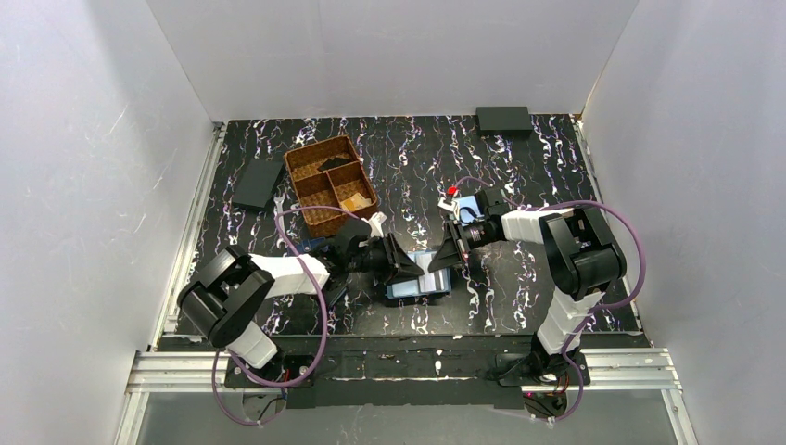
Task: Take the credit cards out of the card holder
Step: Remove the credit card from the card holder.
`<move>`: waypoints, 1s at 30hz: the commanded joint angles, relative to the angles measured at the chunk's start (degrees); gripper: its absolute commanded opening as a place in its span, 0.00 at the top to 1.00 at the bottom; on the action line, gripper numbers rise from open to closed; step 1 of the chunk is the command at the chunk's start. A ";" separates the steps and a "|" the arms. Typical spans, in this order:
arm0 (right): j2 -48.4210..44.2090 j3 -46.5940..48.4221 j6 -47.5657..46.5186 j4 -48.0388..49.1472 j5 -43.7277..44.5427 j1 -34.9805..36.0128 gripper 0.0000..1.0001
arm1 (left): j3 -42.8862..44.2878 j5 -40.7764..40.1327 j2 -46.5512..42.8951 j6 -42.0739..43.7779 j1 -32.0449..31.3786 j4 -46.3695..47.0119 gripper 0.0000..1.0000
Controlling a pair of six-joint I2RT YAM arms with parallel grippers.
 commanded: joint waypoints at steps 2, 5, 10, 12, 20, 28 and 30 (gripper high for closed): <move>-1.85 1.04 -0.59 -0.69 -9.09 1.44 0.99 | -0.65 0.69 1.40 -2.52 -0.50 8.89 0.86; -1.73 1.04 -0.84 -0.78 -8.83 1.44 0.99 | -0.65 1.22 1.98 -3.12 -0.48 10.96 1.00; -1.64 1.04 -0.90 -1.38 -6.10 1.44 0.97 | -0.83 2.03 2.37 -2.61 -0.23 12.48 1.00; -1.68 1.04 -0.89 -1.56 -4.72 1.44 0.93 | -1.50 2.33 2.10 -1.84 -0.04 13.07 1.00; -1.60 0.92 -2.29 -1.97 -1.95 1.44 0.78 | -4.43 2.46 0.86 -0.66 1.05 14.32 1.00; -1.25 0.87 -2.49 -2.53 -1.02 1.44 0.66 | -6.19 2.04 3.33 -2.74 1.81 18.51 1.00; -1.09 0.93 -2.53 -2.69 0.24 1.42 0.64 | -7.15 1.68 4.07 -3.75 2.48 20.02 1.00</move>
